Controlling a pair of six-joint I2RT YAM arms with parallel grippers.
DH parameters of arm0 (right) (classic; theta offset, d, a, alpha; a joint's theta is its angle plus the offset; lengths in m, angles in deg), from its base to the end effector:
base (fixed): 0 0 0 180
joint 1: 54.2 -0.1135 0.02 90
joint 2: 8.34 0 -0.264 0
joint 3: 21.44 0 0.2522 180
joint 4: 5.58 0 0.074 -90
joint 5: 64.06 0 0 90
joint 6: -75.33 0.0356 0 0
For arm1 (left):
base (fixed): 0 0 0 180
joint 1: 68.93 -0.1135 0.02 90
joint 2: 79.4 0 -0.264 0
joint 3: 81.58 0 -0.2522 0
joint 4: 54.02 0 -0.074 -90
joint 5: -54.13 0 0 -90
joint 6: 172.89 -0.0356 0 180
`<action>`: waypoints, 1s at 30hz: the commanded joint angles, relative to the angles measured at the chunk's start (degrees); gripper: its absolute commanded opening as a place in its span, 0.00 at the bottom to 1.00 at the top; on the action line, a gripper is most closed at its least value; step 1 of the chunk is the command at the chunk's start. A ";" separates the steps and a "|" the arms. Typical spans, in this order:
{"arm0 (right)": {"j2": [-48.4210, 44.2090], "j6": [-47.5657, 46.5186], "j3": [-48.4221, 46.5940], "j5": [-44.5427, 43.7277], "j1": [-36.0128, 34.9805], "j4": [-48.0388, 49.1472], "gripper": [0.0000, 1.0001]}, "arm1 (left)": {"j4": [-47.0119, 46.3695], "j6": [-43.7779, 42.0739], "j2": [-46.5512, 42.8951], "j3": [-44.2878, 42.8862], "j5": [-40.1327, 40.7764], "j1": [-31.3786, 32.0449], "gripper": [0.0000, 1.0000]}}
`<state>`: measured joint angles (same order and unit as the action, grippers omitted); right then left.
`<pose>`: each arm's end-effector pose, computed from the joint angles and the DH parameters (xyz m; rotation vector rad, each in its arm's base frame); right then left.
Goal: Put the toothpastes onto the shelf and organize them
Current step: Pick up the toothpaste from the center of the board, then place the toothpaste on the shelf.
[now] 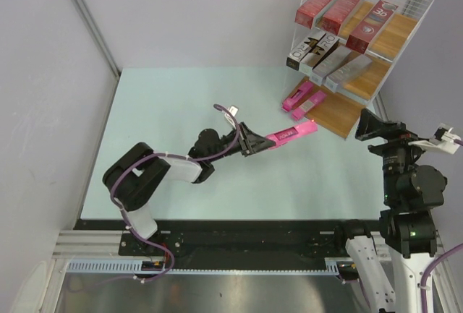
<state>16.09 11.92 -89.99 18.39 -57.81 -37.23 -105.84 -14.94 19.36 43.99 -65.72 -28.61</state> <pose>0.0676 -0.0004 0.4219 0.3802 1.3097 0.3544 0.2513 -0.2365 0.2119 0.0958 1.7758 -1.8378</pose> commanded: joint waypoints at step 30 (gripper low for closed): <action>-1.93 0.75 -1.55 -13.02 -0.07 -3.99 1.00 | 25.06 3.95 34.46 -45.46 22.28 9.78 0.19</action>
<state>14.32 13.78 -89.99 6.67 -57.81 -41.82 -82.52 -13.48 50.60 4.89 -46.75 -19.87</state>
